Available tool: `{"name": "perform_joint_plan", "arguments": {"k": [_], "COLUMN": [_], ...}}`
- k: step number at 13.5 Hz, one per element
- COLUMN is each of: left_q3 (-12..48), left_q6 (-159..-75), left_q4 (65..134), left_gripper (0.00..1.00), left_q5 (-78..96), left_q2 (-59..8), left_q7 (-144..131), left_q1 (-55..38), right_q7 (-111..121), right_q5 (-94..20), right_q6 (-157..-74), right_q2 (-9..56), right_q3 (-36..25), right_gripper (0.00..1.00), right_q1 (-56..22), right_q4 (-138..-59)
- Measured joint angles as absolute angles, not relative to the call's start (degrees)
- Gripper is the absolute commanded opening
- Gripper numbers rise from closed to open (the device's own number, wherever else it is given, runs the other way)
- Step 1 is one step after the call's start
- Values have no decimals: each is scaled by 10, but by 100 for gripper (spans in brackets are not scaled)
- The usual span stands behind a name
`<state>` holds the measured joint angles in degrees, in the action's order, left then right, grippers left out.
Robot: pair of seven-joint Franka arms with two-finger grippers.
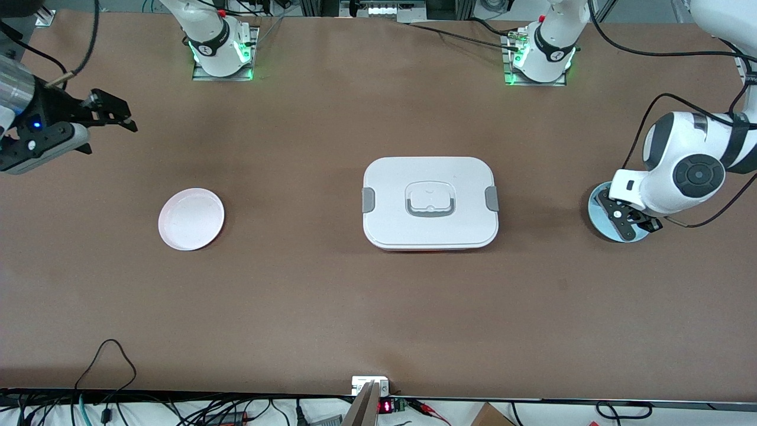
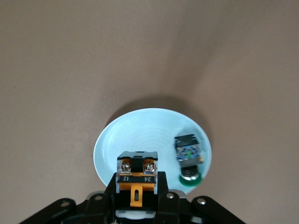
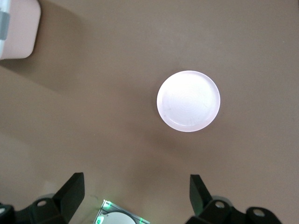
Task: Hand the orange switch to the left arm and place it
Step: 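Lower the switch onto the blue plate and open the left gripper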
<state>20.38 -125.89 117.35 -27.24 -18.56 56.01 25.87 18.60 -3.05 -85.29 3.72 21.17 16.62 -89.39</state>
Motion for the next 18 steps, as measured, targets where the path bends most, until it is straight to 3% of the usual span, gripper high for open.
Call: {"name": "perform_joint_plan", "arguments": {"k": [4, 8, 9, 10, 11, 14, 18], "left_q3": [203, 203, 203, 205, 206, 208, 217], "left_q6": [-1400, -1461, -1463, -1463, -1463, -1463, -1433], "left_q4": [1244, 1248, 1247, 1247, 1246, 1241, 1226], "left_gripper": [14, 23, 35, 61, 100, 100, 100], "left_q5": [-273, -273, -273, -273, -273, -273, -273], "left_q2": [-209, -260, -264, -266, -266, -266, -257], "left_q7": [670, 716, 716, 716, 716, 719, 721], "left_q1": [347, 384, 385, 385, 385, 385, 385], "right_q7": [174, 174, 174, 174, 174, 174, 174], "right_q5": [-19, -2, 5, 9, 12, 13, 13], "right_q6": [-979, -1058, -1061, -1062, -1062, -1053, -942], "right_q2": [8, 6, 6, 5, 3, -3, -15], "right_q3": [208, 132, 125, 121, 118, 117, 116], "right_gripper": [100, 100, 100, 100, 100, 100, 100], "right_q1": [159, 82, 75, 69, 66, 64, 62], "right_q4": [-1019, -1092, -1094, -1094, -1094, -1076, -984]}}
